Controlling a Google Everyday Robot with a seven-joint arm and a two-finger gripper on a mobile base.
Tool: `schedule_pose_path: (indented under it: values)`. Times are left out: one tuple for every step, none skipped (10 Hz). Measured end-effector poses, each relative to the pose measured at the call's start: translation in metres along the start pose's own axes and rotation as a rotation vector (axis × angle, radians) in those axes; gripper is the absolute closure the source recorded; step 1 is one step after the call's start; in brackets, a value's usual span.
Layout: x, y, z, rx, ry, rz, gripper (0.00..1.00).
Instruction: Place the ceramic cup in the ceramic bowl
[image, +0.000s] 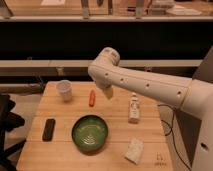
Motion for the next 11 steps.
schedule_pose_path:
  values:
    - [-0.003, -0.006, 0.002, 0.006, -0.004, -0.005, 0.20]
    - [-0.009, -0.012, 0.004, 0.013, -0.010, -0.016, 0.20]
    - [-0.008, -0.015, 0.006, 0.016, -0.016, -0.025, 0.20]
    - [-0.007, -0.017, 0.006, 0.018, -0.024, -0.033, 0.20]
    - [-0.011, -0.024, 0.008, 0.021, -0.033, -0.044, 0.20]
    - [-0.018, -0.032, 0.010, 0.023, -0.041, -0.055, 0.20]
    - [-0.024, -0.040, 0.012, 0.027, -0.050, -0.065, 0.20]
    - [-0.026, -0.043, 0.013, 0.032, -0.056, -0.071, 0.20]
    - [-0.026, -0.046, 0.015, 0.039, -0.064, -0.076, 0.20]
    - [-0.030, -0.051, 0.017, 0.047, -0.075, -0.086, 0.20]
    - [-0.035, -0.056, 0.019, 0.055, -0.085, -0.097, 0.20]
